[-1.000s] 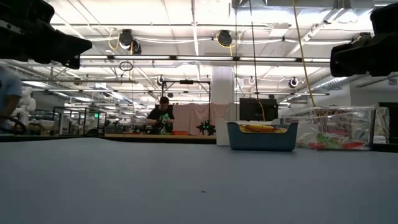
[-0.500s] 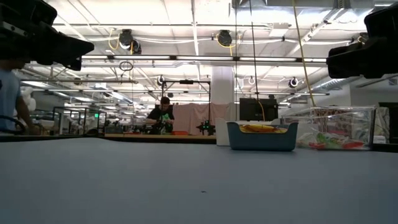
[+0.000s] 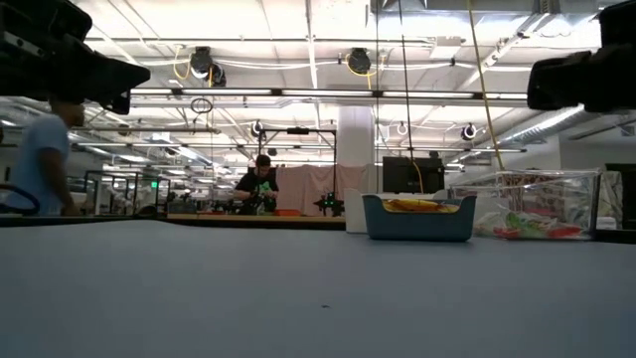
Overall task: Sort candy
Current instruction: Return to Home Position
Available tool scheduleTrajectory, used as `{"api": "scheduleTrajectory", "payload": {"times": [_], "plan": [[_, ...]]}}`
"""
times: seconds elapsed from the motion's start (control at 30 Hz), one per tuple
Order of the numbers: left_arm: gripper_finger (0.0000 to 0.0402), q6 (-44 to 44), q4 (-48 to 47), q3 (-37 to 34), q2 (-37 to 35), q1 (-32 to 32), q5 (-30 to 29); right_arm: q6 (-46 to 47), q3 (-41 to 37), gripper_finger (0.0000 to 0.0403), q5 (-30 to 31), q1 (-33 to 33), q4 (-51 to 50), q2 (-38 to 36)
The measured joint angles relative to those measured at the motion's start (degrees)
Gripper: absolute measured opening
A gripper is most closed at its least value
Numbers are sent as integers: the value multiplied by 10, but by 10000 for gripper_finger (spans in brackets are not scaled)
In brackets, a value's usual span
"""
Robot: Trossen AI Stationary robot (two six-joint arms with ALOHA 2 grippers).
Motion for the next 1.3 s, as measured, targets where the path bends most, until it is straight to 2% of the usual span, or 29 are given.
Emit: {"api": "scheduleTrajectory", "payload": {"times": [0.33,0.47,0.93,1.3], "plan": [[5,-8,3,0,0,0,-1,-8,0,0,-9,-38,-2,-10],[5,1,6,-1,0,0,-1,-33,0,0,-30,-44,-3,-12],[5,1,7,-1,0,0,-2,-43,0,0,-25,-79,-3,-12],[5,2,8,-1,0,0,-2,33,0,0,-18,-87,-3,-12]]}}
